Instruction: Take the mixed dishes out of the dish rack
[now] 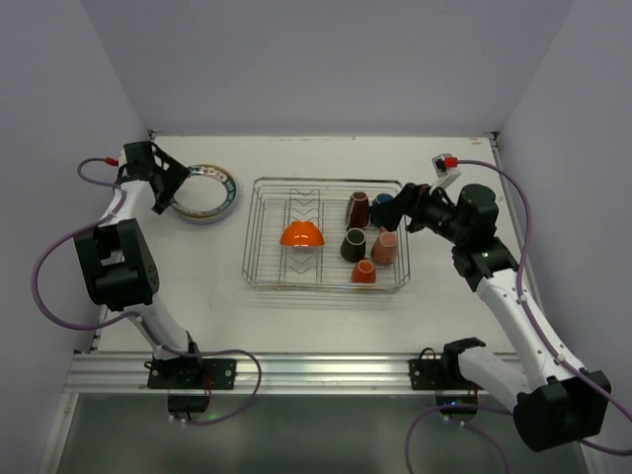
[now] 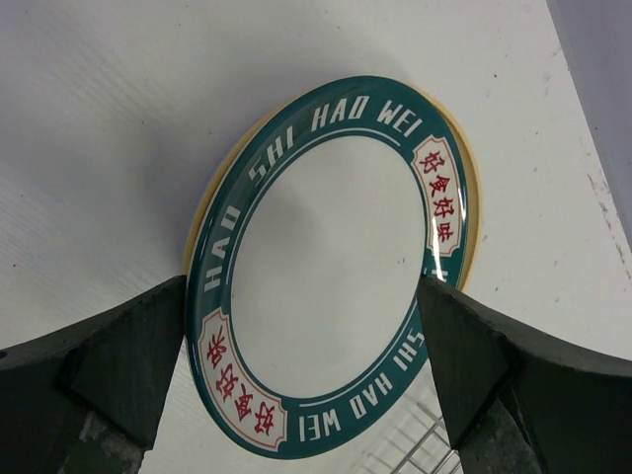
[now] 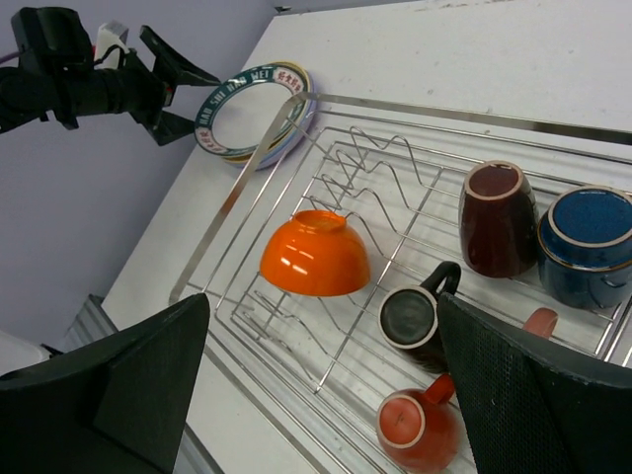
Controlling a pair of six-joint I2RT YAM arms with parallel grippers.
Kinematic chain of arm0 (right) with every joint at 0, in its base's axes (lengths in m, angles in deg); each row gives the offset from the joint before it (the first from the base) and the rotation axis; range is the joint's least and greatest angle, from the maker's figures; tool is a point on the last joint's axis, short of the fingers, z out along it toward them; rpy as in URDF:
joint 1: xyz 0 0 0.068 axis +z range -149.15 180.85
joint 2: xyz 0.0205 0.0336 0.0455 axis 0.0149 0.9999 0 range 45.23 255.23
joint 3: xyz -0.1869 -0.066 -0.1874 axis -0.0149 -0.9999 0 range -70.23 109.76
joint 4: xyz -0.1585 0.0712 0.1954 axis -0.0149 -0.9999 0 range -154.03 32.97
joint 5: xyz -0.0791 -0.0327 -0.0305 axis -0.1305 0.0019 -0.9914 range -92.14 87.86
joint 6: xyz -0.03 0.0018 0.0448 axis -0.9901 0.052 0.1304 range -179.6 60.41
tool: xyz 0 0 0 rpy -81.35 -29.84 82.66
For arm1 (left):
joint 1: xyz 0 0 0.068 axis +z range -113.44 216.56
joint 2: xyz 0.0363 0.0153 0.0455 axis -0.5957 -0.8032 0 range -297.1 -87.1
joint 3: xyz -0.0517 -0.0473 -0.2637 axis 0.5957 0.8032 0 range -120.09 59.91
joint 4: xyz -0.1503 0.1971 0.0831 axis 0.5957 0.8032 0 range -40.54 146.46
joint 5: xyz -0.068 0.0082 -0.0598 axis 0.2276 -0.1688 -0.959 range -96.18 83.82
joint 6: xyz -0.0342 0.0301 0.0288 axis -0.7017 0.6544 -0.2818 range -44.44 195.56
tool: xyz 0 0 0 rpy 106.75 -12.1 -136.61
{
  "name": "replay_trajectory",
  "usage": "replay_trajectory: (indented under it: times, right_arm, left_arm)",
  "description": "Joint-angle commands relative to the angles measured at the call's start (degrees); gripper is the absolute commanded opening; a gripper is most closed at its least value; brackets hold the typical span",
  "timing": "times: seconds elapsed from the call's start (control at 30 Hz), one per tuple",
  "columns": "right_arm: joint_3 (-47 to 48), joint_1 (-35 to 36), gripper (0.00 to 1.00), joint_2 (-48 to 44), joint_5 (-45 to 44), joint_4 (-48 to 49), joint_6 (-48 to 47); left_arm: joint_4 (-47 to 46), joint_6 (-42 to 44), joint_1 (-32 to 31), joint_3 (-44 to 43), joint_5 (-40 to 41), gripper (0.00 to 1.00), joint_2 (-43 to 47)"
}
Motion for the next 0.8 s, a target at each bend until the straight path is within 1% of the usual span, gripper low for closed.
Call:
replay_trajectory:
  times: [0.0,0.07,0.1,0.13,0.23,0.37,0.57,0.63,0.77]
  right_arm:
    - [3.73,-0.14,0.99,0.26,-3.47,-3.99,-2.5]
    - [4.35,-0.23,0.99,0.35,-4.88,-5.31,-3.02]
    - [5.13,-0.05,0.99,0.35,-7.15,-7.32,-3.46]
    - [5.4,-0.05,0.99,0.44,-7.78,-7.69,-3.73]
    - [4.97,-0.05,0.99,0.0,-7.7,-7.17,-3.91]
    - [5.58,-0.05,0.99,0.87,-5.68,-7.78,-4.43]
    - [5.76,-0.05,0.99,1.67,-5.24,-7.78,-3.99]
    - [5.76,-0.05,0.99,1.93,-5.24,-7.69,-3.73]
    - [5.23,-0.05,0.99,2.02,-4.63,-6.64,-3.64]
  left_arm:
    - [5.29,2.63,-1.32,-4.14,3.18,1.0,-0.18]
    - [6.17,2.71,-1.32,-5.01,2.48,1.0,-1.32]
    - [7.04,2.89,-1.32,-5.72,1.78,1.0,-2.11]
    - [8.88,3.24,-1.32,-6.59,1.43,1.0,-3.59]
    - [11.17,3.24,-1.32,-8.18,-0.07,1.0,-5.19]
    - [10.83,3.85,-1.32,-7.74,-0.6,1.0,-4.93]
    - [14.17,6.4,-1.32,-11.69,0.72,1.0,-3.96]
    - [14.69,7.98,-1.41,-12.83,-0.16,1.0,-3.61]
    - [15.66,9.04,-1.85,-12.67,0.63,1.0,-1.24]
